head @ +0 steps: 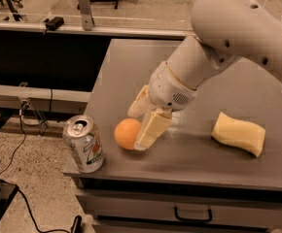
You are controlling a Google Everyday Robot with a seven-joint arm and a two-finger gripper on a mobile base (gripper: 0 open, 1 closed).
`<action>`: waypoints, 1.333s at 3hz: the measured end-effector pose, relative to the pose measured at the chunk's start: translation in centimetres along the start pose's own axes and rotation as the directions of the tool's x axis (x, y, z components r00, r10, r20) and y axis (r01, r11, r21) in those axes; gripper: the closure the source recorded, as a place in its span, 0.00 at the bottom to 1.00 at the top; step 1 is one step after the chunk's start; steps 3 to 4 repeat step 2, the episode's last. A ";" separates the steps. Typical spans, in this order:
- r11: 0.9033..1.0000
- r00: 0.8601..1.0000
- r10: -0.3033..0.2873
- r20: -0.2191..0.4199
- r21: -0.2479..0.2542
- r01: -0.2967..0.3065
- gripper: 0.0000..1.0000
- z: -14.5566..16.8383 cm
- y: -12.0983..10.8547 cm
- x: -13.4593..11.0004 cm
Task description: Move orange near 7up can
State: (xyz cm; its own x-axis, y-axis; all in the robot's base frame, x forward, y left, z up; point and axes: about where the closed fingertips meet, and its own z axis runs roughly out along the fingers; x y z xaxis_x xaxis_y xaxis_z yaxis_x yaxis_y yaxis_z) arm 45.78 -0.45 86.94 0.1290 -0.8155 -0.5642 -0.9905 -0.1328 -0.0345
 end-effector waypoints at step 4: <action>0.999 0.999 -0.005 -0.032 -0.038 0.003 0.00 1.4 0.6 -0.1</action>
Offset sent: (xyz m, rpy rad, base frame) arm -0.0055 0.0073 -0.0198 -0.0582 0.0418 0.0193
